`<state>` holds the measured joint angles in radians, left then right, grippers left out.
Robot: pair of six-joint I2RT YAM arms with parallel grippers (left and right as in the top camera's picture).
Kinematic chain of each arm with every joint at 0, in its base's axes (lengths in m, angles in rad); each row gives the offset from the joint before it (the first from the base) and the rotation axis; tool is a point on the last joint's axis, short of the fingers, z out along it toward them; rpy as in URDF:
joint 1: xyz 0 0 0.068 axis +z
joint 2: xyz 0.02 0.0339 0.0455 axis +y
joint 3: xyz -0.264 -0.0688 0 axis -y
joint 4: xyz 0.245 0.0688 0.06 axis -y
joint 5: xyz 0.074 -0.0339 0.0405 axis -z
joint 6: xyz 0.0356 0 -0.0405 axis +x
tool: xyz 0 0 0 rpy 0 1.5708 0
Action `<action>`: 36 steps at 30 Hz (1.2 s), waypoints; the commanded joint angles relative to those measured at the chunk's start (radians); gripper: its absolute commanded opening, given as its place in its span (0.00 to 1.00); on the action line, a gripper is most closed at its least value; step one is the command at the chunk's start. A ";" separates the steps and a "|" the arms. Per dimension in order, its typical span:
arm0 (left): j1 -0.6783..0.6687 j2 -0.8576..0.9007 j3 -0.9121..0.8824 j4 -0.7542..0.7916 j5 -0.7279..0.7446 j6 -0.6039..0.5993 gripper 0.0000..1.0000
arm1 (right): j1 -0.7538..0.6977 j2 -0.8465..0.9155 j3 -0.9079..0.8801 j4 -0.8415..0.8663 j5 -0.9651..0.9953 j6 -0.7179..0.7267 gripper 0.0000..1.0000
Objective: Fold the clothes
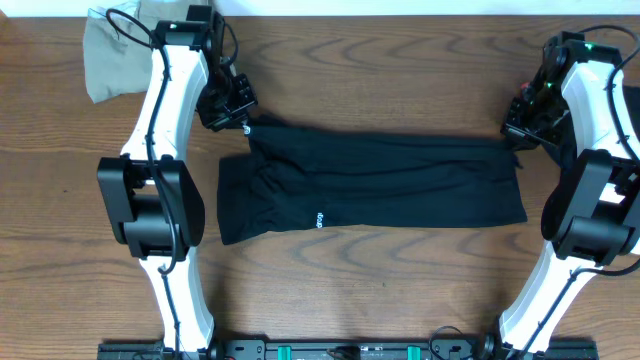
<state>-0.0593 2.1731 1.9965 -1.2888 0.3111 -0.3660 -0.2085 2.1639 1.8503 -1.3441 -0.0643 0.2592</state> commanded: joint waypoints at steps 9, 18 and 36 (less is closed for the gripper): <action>0.008 -0.005 -0.015 -0.103 -0.010 0.037 0.06 | -0.009 -0.032 0.019 -0.071 0.000 -0.004 0.01; -0.026 -0.004 -0.152 -0.085 -0.017 0.055 0.07 | -0.008 -0.032 0.019 -0.114 0.040 0.022 0.01; -0.024 -0.004 -0.180 -0.088 -0.092 0.059 0.62 | -0.007 -0.032 0.019 -0.203 0.166 0.048 0.53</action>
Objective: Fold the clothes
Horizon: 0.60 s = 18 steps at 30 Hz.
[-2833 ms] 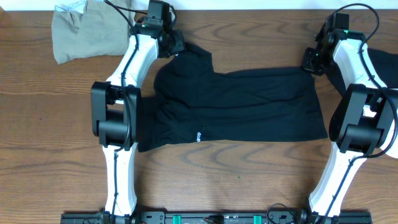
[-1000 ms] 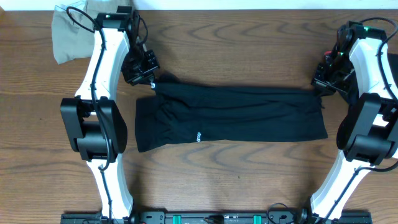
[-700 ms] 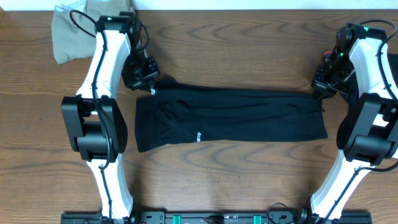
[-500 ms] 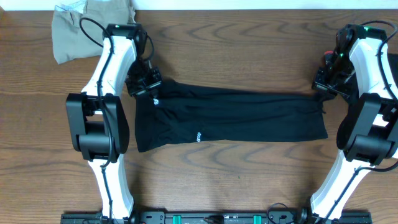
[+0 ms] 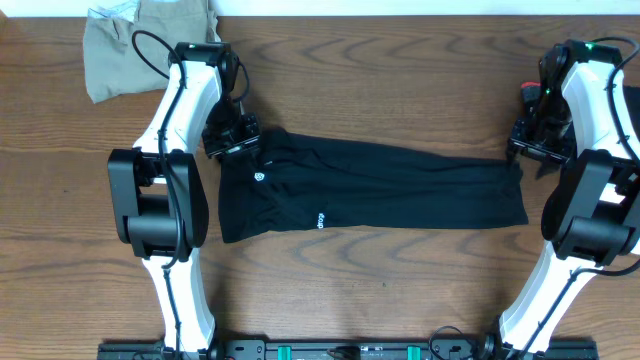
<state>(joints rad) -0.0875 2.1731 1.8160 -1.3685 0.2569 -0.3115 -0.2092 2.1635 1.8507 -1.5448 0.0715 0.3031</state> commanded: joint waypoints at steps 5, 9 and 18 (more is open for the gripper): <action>0.006 -0.023 0.030 -0.015 -0.043 0.005 0.65 | -0.006 -0.032 0.025 -0.001 0.026 0.004 0.54; 0.005 -0.098 0.061 -0.006 -0.092 0.002 0.75 | -0.006 -0.033 0.060 -0.015 -0.010 0.002 0.57; -0.092 -0.285 0.061 0.055 -0.078 -0.003 0.98 | 0.083 -0.033 0.082 0.043 -0.541 -0.311 0.59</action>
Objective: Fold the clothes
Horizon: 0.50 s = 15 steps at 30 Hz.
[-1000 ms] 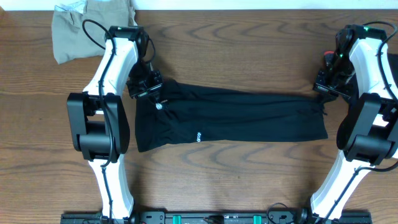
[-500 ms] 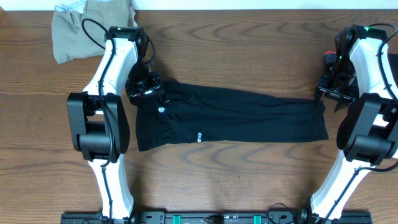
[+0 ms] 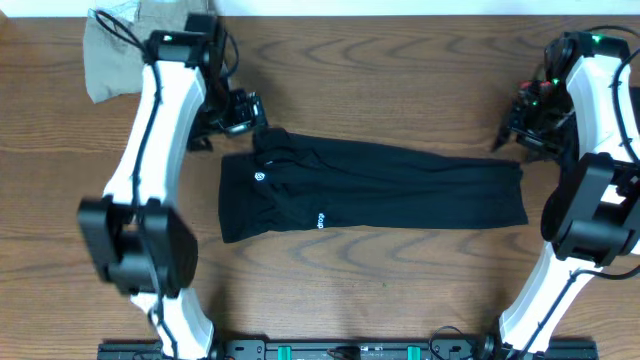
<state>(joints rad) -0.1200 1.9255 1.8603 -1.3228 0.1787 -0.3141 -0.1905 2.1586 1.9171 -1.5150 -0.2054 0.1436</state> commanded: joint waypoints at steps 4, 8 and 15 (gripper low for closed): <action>-0.168 -0.034 0.002 0.047 0.018 -0.021 0.98 | 0.156 -0.028 0.015 0.051 -0.281 -0.160 0.52; -0.259 0.003 -0.039 0.120 0.018 -0.066 0.85 | 0.262 -0.028 0.006 0.113 -0.280 -0.154 0.38; -0.303 0.114 -0.044 0.143 0.034 -0.114 0.19 | 0.362 -0.028 -0.021 0.142 -0.186 -0.050 0.24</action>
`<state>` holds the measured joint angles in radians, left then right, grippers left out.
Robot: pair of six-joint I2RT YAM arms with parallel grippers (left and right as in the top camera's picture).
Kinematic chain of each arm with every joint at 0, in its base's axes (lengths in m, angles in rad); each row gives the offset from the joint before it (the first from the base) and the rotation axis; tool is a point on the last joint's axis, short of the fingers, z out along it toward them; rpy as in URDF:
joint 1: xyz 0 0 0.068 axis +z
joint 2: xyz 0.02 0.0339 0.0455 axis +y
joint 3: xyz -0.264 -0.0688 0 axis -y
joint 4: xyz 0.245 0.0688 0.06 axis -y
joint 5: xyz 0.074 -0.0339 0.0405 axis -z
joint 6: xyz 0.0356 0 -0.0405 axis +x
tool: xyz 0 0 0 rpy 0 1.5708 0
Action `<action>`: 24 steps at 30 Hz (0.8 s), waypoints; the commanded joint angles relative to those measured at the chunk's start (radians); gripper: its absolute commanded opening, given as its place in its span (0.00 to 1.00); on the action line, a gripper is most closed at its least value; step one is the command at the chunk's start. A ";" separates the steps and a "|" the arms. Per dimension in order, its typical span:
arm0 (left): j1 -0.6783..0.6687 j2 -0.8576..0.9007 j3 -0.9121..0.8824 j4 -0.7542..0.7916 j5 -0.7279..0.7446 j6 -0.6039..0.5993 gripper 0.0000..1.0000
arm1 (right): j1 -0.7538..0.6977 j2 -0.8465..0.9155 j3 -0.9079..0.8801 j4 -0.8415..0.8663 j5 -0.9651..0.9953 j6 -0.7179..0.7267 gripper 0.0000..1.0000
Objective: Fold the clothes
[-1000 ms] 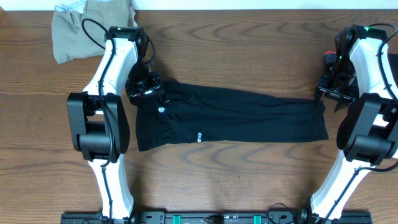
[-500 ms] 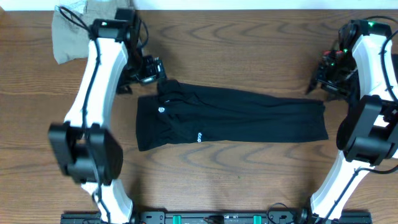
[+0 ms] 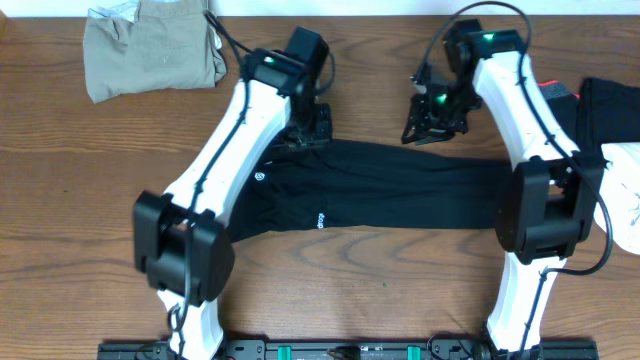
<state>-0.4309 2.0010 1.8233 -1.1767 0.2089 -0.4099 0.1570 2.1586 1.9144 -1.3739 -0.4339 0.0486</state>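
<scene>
Black pants [image 3: 380,190] lie folded lengthwise across the middle of the table, waist to the left with a small white logo showing. My left gripper [image 3: 308,128] hangs over the far edge of the pants, left of centre; its fingers are dark against the cloth and their state is hidden. Over the same far edge, right of centre, my right gripper [image 3: 418,130] has its fingers spread, with nothing visibly between them.
A beige garment [image 3: 150,45] lies crumpled at the far left corner. At the right edge are a black garment [image 3: 612,105], a white item [image 3: 625,195] and a small red object [image 3: 555,90]. Both arms reach across the table's middle.
Both grippers have moved inward, from beyond the two far corners of the pants to points over the middle of the far edge. The pants lie as before.
At first each gripper stood at a far corner of the pants, which lay wider. Then the far edge had come toward the front, the waist logo showing, grippers at the corners. Then both grippers were off the cloth; now they are near its middle.
</scene>
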 commanded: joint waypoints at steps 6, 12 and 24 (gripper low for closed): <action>0.014 0.128 -0.008 0.005 0.018 -0.014 0.06 | 0.025 -0.028 -0.122 0.069 0.093 0.097 0.01; 0.016 0.193 -0.016 0.024 0.018 -0.013 0.06 | 0.025 -0.028 -0.254 0.164 0.094 0.116 0.01; 0.062 0.255 -0.124 0.065 0.014 0.022 0.06 | -0.042 -0.028 -0.394 0.256 0.122 0.091 0.01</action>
<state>-0.3946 2.2391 1.7298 -1.1152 0.2295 -0.4114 0.1490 2.1578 1.5417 -1.1244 -0.3344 0.1493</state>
